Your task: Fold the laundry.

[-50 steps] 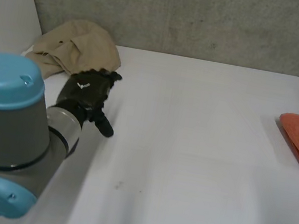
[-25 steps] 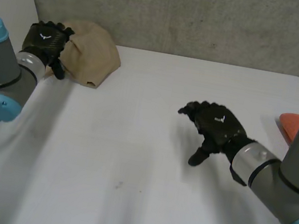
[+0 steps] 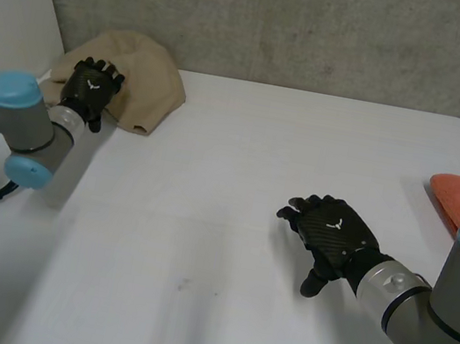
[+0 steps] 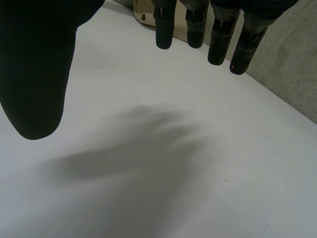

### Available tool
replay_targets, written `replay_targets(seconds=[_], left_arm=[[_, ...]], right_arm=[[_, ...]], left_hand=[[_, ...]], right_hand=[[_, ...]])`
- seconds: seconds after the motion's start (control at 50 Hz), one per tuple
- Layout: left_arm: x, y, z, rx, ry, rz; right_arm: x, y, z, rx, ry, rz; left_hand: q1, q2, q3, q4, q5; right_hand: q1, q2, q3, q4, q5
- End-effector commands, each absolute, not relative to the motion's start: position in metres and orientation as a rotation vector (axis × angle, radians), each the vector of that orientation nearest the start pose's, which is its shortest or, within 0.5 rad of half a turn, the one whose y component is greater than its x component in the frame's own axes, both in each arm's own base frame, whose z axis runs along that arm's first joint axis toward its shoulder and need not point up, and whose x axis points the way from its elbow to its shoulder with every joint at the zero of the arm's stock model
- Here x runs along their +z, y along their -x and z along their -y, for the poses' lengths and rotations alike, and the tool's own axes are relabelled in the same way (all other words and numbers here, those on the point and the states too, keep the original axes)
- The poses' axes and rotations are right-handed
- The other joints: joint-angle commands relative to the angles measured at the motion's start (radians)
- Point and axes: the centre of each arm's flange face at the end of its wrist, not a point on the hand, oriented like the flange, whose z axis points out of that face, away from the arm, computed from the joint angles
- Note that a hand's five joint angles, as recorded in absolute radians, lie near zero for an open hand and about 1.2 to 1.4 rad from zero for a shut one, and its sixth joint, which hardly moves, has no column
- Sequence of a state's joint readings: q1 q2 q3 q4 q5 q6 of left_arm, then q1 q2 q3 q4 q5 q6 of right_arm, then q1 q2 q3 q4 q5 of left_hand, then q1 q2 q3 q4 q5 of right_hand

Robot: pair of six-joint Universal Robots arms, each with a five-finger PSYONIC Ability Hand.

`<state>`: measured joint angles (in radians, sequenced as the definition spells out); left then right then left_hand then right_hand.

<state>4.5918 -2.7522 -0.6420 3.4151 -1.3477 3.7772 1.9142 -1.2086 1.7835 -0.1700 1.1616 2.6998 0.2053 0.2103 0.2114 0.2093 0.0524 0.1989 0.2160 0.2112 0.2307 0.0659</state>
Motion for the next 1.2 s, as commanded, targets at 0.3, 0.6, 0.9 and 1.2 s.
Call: replay_targets(seconds=[0.3,0.6,0.9,1.2], left_arm=[[0.082,0.212,0.523,-2.156,-1.095,-1.571],[0.067,0.216,0.532,-2.204,-1.132,-1.496],[0.058,0.211,0.533,-2.177,-1.236,-1.406],[0.07,0.22,0.521,-2.027,-1.367,-1.246]], right_arm=[[0.152,-0.261,0.23,-1.571,1.198,-2.058],[0.15,-0.259,0.229,-1.563,1.195,-2.066],[0.151,-0.259,0.229,-1.57,1.197,-2.062],[0.154,-0.259,0.23,-1.58,1.193,-2.06]], left_hand=[[0.322,0.317,0.316,0.318,0.301],[0.413,0.408,0.407,0.409,0.392],[0.824,0.819,0.818,0.82,0.802],[1.191,1.186,1.185,1.187,1.169]], right_hand=[[-0.024,-0.042,-0.037,-0.056,-0.066],[-0.024,-0.042,-0.037,-0.056,-0.066],[-0.024,-0.042,-0.037,-0.056,-0.066],[-0.024,-0.042,-0.037,-0.056,-0.066]])
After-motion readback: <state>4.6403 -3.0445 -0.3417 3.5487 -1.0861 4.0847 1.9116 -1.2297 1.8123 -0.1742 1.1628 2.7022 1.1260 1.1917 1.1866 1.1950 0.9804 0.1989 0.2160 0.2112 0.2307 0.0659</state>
